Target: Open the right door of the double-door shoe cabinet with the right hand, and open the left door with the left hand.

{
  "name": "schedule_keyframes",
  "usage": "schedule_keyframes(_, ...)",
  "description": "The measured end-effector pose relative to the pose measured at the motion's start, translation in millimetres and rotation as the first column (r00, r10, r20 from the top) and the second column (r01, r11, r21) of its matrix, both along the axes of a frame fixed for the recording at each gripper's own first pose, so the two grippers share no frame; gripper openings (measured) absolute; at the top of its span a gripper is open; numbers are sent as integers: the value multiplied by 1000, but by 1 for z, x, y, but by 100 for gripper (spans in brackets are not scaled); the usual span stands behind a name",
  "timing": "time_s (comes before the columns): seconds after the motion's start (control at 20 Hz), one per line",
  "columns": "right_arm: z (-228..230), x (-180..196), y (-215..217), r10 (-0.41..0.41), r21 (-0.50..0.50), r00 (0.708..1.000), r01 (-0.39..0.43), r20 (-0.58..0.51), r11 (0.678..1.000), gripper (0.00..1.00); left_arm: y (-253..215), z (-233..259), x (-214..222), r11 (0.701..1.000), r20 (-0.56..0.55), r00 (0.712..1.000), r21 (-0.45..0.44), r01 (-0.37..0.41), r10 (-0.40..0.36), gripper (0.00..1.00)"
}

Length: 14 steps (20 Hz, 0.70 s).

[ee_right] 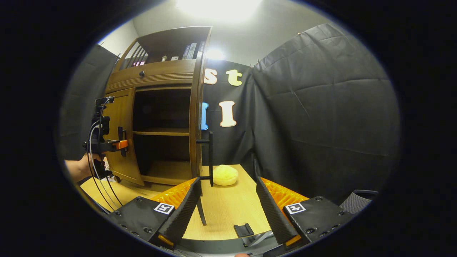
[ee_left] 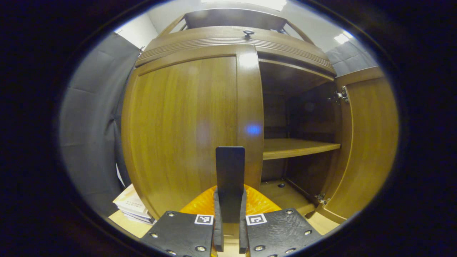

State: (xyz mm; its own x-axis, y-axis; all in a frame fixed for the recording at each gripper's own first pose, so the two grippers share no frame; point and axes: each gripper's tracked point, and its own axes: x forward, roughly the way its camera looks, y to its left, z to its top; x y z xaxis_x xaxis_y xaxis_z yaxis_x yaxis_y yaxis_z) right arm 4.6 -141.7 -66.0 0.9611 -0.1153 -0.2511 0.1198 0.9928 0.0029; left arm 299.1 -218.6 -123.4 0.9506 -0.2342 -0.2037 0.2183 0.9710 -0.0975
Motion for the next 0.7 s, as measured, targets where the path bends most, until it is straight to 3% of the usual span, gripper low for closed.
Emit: schedule_keyframes(0.7, 0, -25, 12, 192, 63, 981, -194, 32, 979, 97, 84, 14, -97, 985, -14, 986, 45, -164, 165, 18)
